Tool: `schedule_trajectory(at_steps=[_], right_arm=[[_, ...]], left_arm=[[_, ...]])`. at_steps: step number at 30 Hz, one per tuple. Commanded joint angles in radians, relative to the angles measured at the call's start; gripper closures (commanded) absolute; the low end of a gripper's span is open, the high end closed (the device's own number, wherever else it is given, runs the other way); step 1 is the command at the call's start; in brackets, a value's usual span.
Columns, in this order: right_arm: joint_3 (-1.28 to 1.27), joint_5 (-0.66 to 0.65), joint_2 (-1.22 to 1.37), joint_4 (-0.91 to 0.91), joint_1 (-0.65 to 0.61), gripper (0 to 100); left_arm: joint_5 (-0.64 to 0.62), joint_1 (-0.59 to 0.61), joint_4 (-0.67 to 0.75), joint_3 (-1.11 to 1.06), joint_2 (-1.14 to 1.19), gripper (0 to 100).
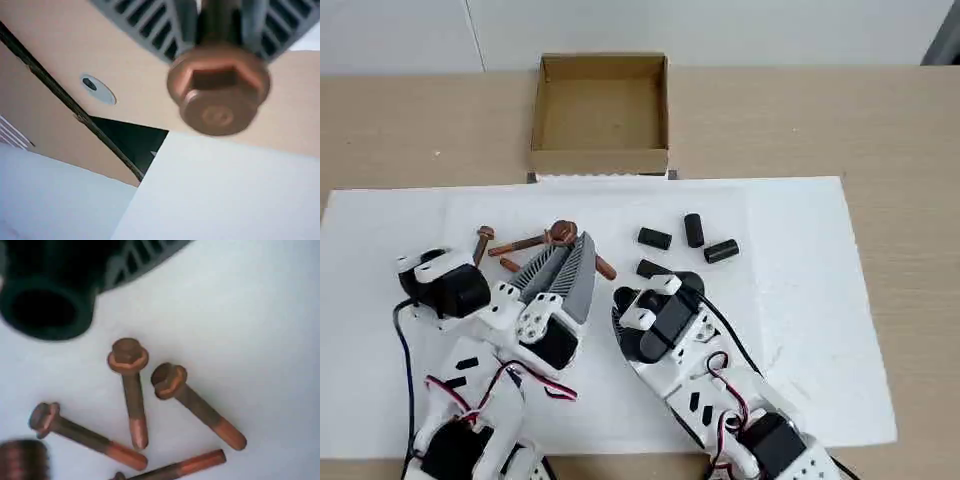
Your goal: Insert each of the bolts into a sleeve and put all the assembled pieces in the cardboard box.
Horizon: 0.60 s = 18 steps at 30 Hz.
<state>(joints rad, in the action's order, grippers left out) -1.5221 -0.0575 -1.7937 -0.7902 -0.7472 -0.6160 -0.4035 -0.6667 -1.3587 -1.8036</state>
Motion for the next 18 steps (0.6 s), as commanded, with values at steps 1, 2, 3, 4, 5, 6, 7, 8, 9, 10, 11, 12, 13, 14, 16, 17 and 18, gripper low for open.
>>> schedule_trajectory(at_steps=[1, 2, 3, 4, 5, 6, 7, 8, 9, 10, 11, 12, 13, 14, 16, 17, 18], right_arm=[[0.012, -0.031, -0.015, 0.030, -0.007, 99.6], [0.012, -0.038, -0.015, 0.030, -0.007, 99.6], [0.012, -0.043, -0.015, 0.031, -0.007, 99.6], [0.012, -0.044, -0.015, 0.038, -0.007, 99.6], [0.012, -0.044, -0.015, 0.051, -0.007, 99.6], [0.012, -0.046, -0.015, 0.068, -0.007, 99.6], [0.012, -0.055, -0.015, 0.082, -0.007, 99.6], [0.009, -0.071, -0.015, 0.090, -0.007, 99.6], [0.008, -0.083, -0.015, 0.093, -0.007, 99.6], [0.008, -0.094, -0.015, 0.093, -0.007, 99.6], [0.011, -0.095, -0.015, 0.093, -0.007, 99.6], [0.012, -0.098, -0.015, 0.093, -0.007, 99.6], [0.014, -0.100, -0.015, 0.093, -0.007, 99.6], [0.021, -0.100, -0.015, 0.090, -0.007, 99.6], [0.028, -0.100, -0.015, 0.090, -0.007, 99.6], [0.029, -0.100, -0.015, 0.090, -0.007, 99.6], [0.032, -0.101, -0.015, 0.090, -0.007, 99.6]], left_arm=[[-0.008, -0.003, -0.032, 0.004, -0.012, 99], [-0.008, -0.003, -0.043, 0.004, -0.012, 99], [-0.008, -0.003, -0.052, 0.004, -0.014, 99], [-0.008, -0.005, -0.060, 0.004, -0.014, 99], [-0.008, -0.006, -0.066, 0.004, -0.014, 99], [-0.008, -0.017, -0.068, 0.004, -0.014, 99], [-0.008, -0.031, -0.071, 0.005, -0.014, 99], [-0.008, -0.049, -0.080, 0.007, -0.014, 99], [-0.008, -0.068, -0.086, 0.008, -0.014, 99], [-0.008, -0.081, -0.086, 0.008, -0.014, 99], [-0.008, -0.087, -0.086, 0.008, -0.014, 99], [-0.008, -0.091, -0.086, 0.008, -0.014, 99], [-0.008, -0.092, -0.086, 0.007, -0.014, 99], [-0.008, -0.092, -0.086, 0.005, -0.014, 99], [-0.008, -0.092, -0.086, 0.004, -0.012, 99], [-0.006, -0.095, -0.087, 0.002, -0.011, 99], [-0.005, -0.097, -0.092, 0.002, -0.011, 99]])
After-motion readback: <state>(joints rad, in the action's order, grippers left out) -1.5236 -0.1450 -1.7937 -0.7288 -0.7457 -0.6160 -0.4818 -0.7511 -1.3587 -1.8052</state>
